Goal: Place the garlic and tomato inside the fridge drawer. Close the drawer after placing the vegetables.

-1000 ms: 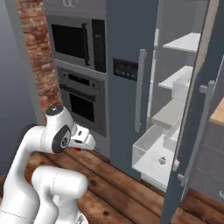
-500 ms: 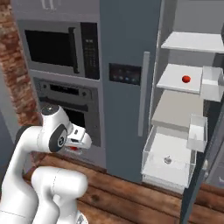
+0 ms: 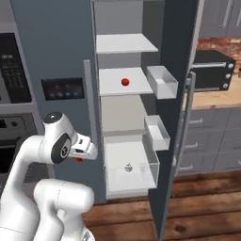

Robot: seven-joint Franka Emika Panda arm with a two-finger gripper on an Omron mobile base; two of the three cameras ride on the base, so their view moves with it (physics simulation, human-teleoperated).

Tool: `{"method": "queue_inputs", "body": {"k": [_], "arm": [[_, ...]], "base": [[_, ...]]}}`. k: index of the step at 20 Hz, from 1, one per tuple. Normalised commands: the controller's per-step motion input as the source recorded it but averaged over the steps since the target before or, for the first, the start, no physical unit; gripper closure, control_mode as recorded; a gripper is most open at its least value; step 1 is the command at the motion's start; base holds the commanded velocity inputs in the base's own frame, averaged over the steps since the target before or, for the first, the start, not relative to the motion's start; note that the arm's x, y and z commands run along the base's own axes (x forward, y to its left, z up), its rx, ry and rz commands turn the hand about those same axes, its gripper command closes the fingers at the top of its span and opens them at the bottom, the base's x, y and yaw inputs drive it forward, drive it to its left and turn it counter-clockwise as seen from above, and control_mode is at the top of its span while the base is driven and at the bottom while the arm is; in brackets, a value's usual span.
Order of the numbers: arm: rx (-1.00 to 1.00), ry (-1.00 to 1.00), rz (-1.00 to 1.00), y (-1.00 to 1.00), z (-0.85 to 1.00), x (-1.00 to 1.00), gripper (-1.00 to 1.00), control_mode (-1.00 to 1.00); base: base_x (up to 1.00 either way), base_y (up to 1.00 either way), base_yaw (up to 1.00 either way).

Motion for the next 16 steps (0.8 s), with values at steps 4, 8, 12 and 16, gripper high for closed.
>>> {"method": "queue_inputs", "body": {"k": [4,8,12,16], "arm": [[0.0,0.0,0.0,0.0,0.0,0.0,1.0,1.0],[0.0,0.0,0.0,0.0,0.0,0.0,1.0,1.0],[0.0,0.0,0.0,0.0,0.0,0.0,1.0,1.0],[0.06,0.21,-0.17,0.0,-0.69,0.58,1.0,-1.0]], "base": [[0.71,0.32,-0.69],[0.44,0.66,-0.63],[0.19,0.35,-0.42],[0.0,0.0,0.0]]}}
